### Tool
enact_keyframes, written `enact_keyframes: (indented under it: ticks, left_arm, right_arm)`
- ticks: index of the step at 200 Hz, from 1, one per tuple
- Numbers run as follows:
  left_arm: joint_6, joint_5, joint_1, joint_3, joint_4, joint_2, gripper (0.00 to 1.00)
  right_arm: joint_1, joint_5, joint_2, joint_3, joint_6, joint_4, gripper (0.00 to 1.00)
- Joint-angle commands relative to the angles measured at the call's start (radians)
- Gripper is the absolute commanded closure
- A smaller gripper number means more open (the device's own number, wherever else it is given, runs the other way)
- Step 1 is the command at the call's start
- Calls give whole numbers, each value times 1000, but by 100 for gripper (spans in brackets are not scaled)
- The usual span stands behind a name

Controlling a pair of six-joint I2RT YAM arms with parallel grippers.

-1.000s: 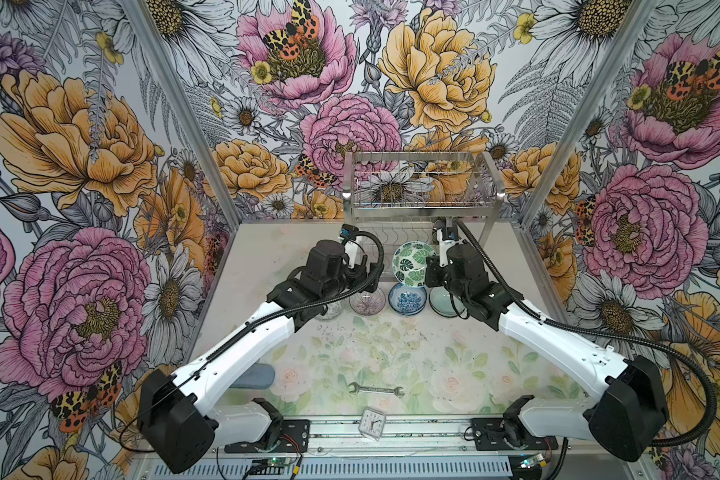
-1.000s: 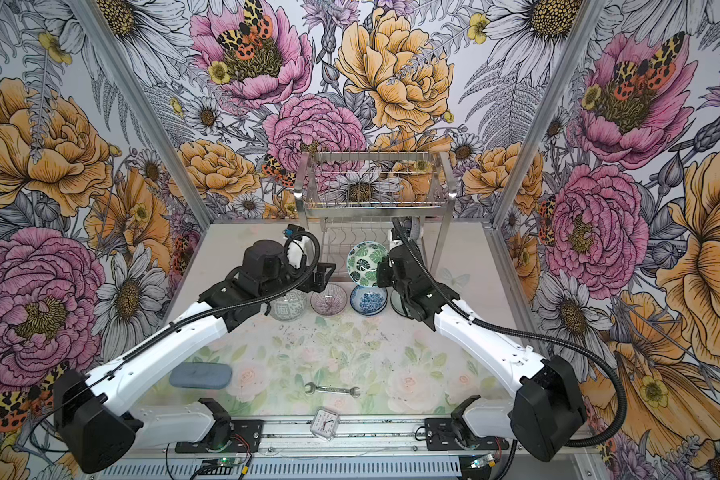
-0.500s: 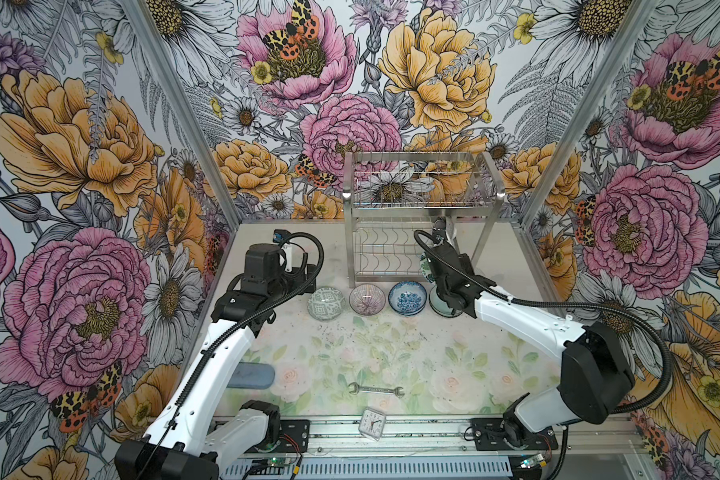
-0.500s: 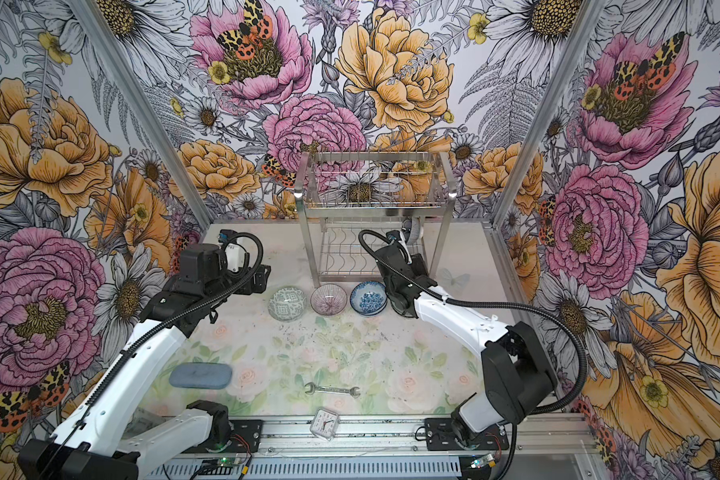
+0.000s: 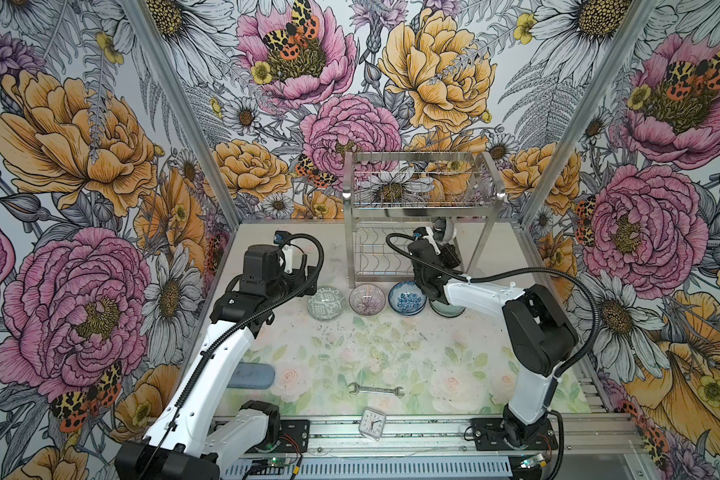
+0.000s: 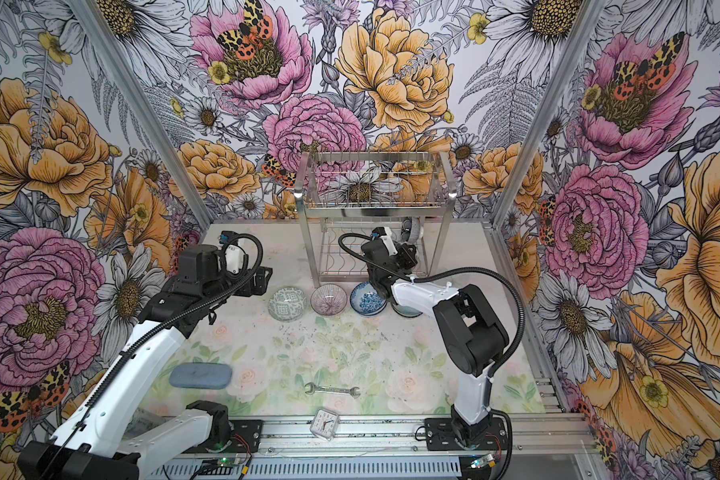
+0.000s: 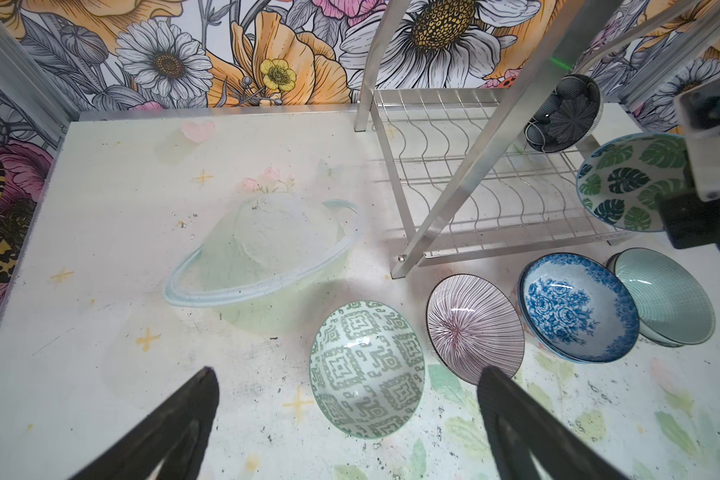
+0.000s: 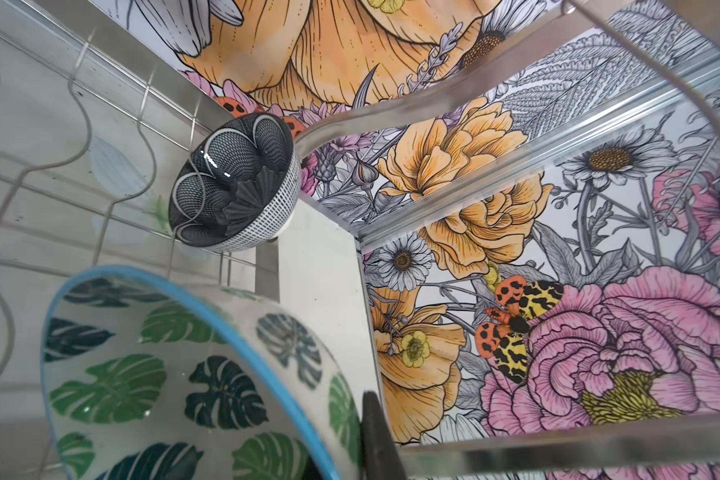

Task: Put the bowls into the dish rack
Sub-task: 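Open the left gripper and withdraw it while the right gripper lifts the bowl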

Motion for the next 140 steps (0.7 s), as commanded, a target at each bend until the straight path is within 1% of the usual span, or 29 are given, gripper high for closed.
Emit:
enact_keyframes:
  ticks: [1, 38, 109, 140]
  left_arm:
    - [18, 30, 9, -10, 1, -19, 1]
    - [17, 36, 9, -11, 1, -24, 1]
    - [15, 40, 9, -13, 2, -28, 1]
    - [14, 42, 10, -11, 2, -27, 1]
  right_arm:
    - [-22, 75, 34, 62, -160, 203, 100]
    - [-41, 87, 97, 70, -272, 304, 100]
    - [-66, 103, 178, 88, -283, 334, 100]
    - [-79, 111, 219, 102, -322, 373, 100]
